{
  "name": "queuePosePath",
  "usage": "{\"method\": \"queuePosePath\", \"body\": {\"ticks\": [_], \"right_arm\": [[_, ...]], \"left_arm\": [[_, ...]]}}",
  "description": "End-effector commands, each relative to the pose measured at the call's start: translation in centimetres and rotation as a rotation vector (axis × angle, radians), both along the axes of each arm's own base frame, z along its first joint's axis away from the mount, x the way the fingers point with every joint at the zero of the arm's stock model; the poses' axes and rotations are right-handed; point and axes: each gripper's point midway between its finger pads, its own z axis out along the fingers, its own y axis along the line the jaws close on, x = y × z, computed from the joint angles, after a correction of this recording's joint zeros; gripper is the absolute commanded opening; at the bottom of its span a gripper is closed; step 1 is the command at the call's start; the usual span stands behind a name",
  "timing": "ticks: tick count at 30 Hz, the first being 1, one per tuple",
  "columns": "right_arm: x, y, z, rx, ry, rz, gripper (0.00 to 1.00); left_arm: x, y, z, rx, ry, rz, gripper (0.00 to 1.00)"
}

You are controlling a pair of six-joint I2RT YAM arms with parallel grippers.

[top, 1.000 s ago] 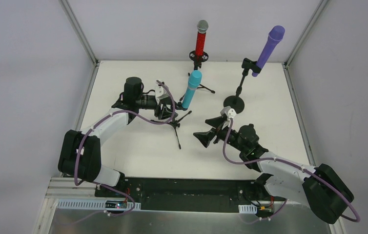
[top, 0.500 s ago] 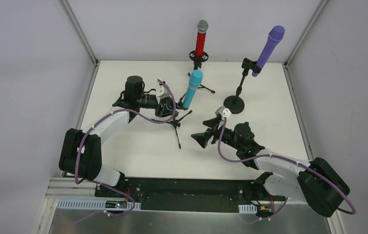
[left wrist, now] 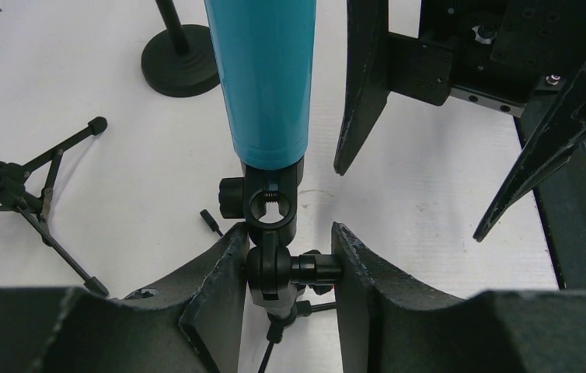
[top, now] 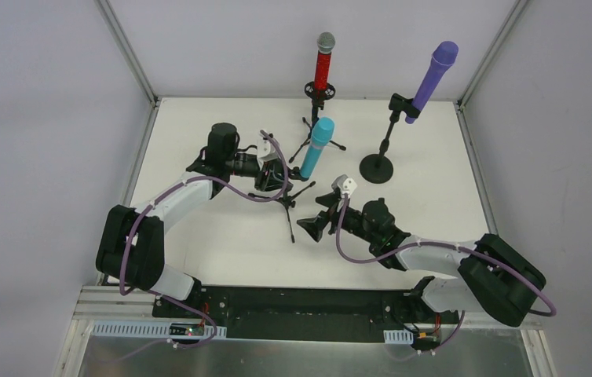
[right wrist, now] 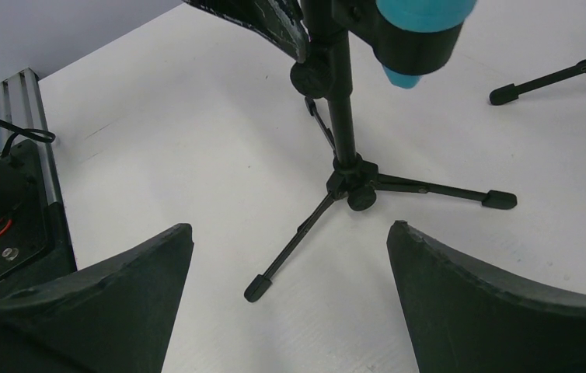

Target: Attach the microphones to the stand

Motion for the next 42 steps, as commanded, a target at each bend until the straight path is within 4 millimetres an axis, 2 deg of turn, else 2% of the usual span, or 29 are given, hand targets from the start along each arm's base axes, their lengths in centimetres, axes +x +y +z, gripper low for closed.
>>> {"method": "queuePosePath", "body": {"ticks": [1,12,19,32,37,42], "right_arm": [[1.3,1.6,3.2,0.07,-0.113,-0.026,0.99],[2.8,3.0,2.0,0.108,-0.175,-0.118,0.99],[4.6,2.7,2.2,0.157,-0.217,-0.225,0.99],[5.7,2.1,1.7,0.121,-0.241,-0.294,0.98],[6.6,2.2,1.2,0.095,-0.252,-0.328,0.95],[7.1,3.2,1.5,0.099,-0.264,-0.331,0.88]], "left_arm": [[-1.0,-1.1,3.2,-0.056,-0.077,-0.08,0.0],[-1.8,-1.7,3.2,-0.055,-0.087,-0.09,0.0],[-1.9,-1.9,3.2,-0.055,-0.084,-0.095,0.0],[-1.9,-1.8,3.5,-0.054,-0.104,-0.084,0.0],[-1.9,-1.8,3.6,-0.055,-0.106,-0.084,0.0],[-1.9,-1.8,3.6,-0.056,-0.107,-0.084,0.0]]}}
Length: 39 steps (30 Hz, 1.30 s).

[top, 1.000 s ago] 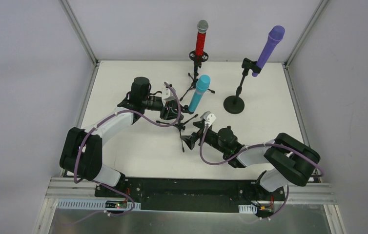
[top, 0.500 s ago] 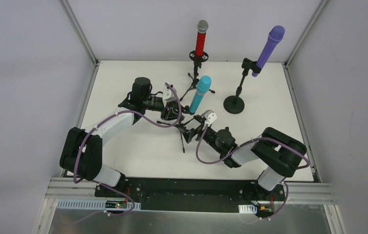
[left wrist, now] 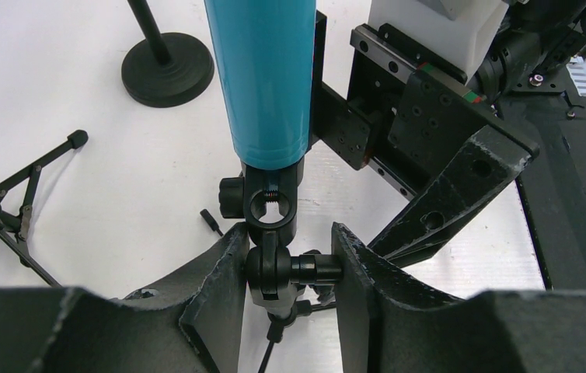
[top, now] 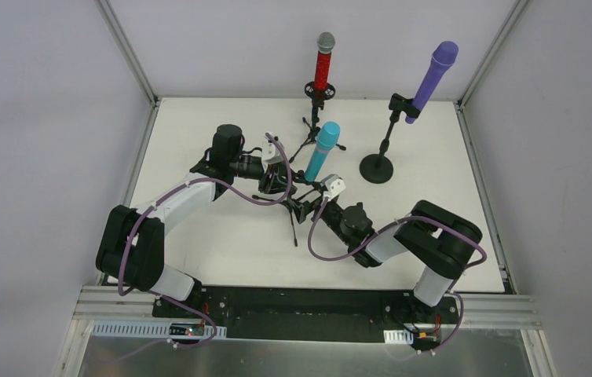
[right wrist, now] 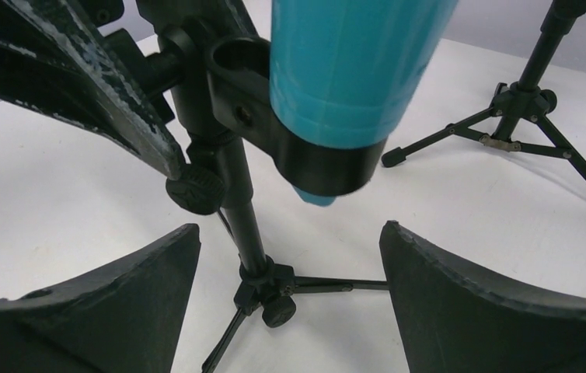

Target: Attach the microphones to the stand

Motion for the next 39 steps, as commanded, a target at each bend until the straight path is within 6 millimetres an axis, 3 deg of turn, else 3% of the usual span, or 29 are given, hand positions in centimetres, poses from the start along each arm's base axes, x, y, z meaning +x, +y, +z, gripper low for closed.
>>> {"method": "queuePosePath", "body": {"ticks": [1,12,19,23,27,33,39], "right_arm": [[0.9,1.3,2.8,0.068,-0.067,-0.017,0.85],[0.8,3.4,1.6,0.061,-0.046,-0.003,0.75],[2.1,3.4,1.0,0.064,-0.037,-0.112,0.55],[3.0,3.3,0.8,0.066,-0.032,-0.172,0.54],[3.3,3.5,0.5,0.065,-0.03,-0.19,0.4],[3.1,4.0,-0.2,0.045,-0.031,-0.162,0.03],[2.9,4.0,-1.0,0.015,-0.032,-0.151,0.0]], "left_arm": [[-0.7,-0.4,3.6,-0.059,-0.107,-0.044,0.0],[-0.7,-0.4,3.6,-0.059,-0.109,-0.044,0.0],[-0.8,-0.4,3.7,-0.062,-0.112,-0.048,0.0],[-0.8,-0.4,3.7,-0.064,-0.111,-0.053,0.0],[-0.8,-0.5,3.7,-0.064,-0.114,-0.053,0.0],[-0.9,-0.4,4.0,-0.067,-0.12,-0.051,0.0],[-0.8,-0.3,4.6,-0.072,-0.128,-0.038,0.0]]}}
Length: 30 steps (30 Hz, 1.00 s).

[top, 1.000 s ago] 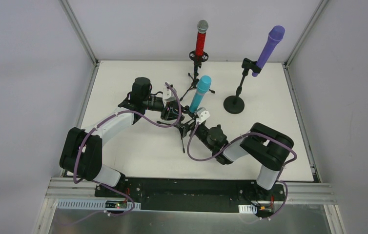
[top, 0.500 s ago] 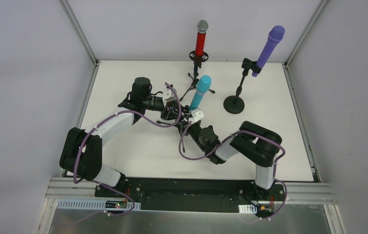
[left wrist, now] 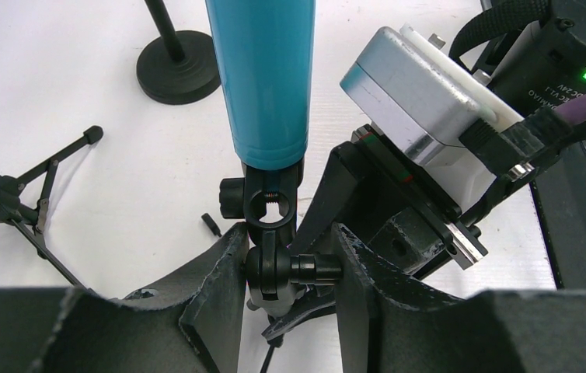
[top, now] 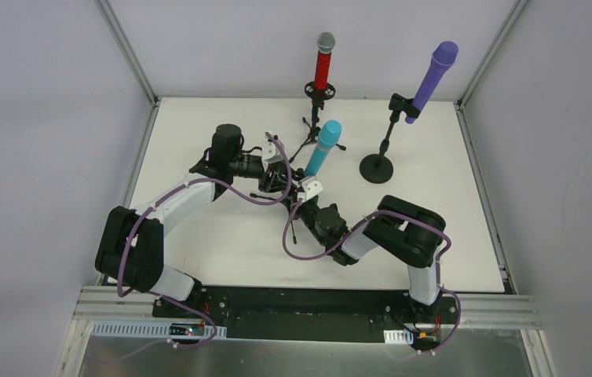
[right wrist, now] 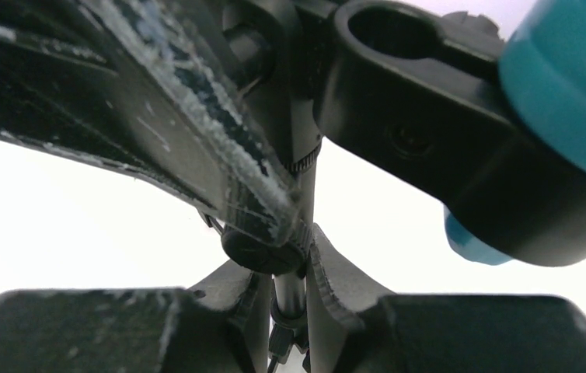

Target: Attach the microphones to the stand

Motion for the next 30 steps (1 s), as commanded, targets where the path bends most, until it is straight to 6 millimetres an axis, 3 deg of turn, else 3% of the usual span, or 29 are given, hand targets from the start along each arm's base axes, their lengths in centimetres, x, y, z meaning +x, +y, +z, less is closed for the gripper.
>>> {"method": "queuePosePath", "body": {"ticks": [1,22,30], "right_arm": [[1.0,-0.4,0.8,0.034,-0.019,-0.04,0.0],[-1.7,1.4,-0.5,0.006,0.0,0.13,0.0],[-2.3,1.0,-1.7,-0.024,0.064,0.072,0.0]], "left_arm": [[-1.3,-0.4,4.6,-0.076,-0.114,-0.062,0.0],[-2.1,0.4,8.8,-0.132,-0.179,0.016,0.0],[-2.3,0.9,10.0,-0.146,-0.193,0.051,0.0]]}}
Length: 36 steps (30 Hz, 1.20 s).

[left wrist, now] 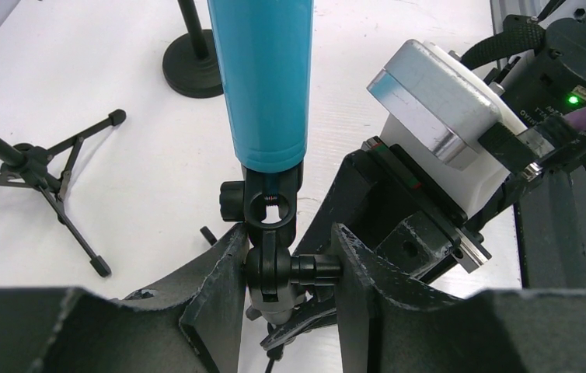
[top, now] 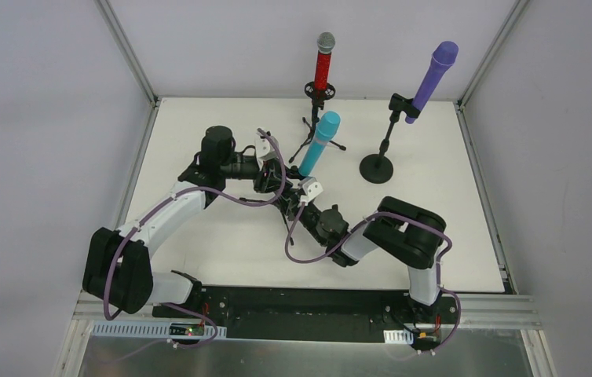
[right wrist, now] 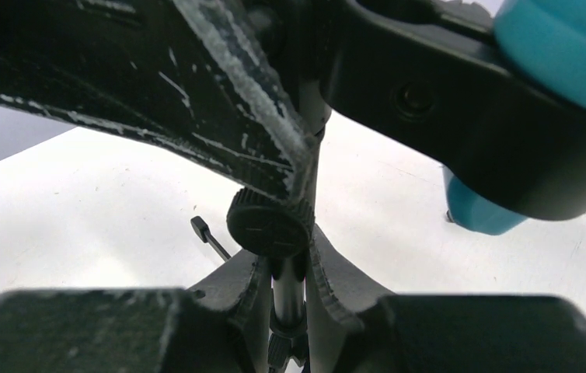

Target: Attach the microphones to the stand

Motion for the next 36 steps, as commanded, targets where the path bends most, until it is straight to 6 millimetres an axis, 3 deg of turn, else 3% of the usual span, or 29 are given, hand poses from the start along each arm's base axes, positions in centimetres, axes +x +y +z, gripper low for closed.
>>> {"method": "queuePosePath", "body": {"ticks": [1,14,20,29,36], "right_arm": [[-0.8,-1.1,-4.3,-0.139,0.115,-0.053,0.0],[-2.2,-3.7,-7.2,-0.253,0.2,-0.13,0.0],[-2.7,-4.0,-7.9,-0.273,0.204,-0.132,0.0],[-3.5,-3.7,-9.4,-0.281,0.224,-0.112,0.0],[-4.3,-4.4,-10.8,-0.291,0.237,-0.105,0.0]], "left_arm": [[-1.4,-0.3,7.5,-0.126,-0.226,-0.05,0.0],[-1.5,0.3,8.5,-0.144,-0.243,-0.02,0.0],[-1.8,0.4,9.3,-0.157,-0.253,-0.022,0.0],[-2.8,0.6,12.1,-0.191,-0.299,-0.035,0.0],[-3.6,0.9,16.2,-0.246,-0.342,-0.025,0.0]]}}
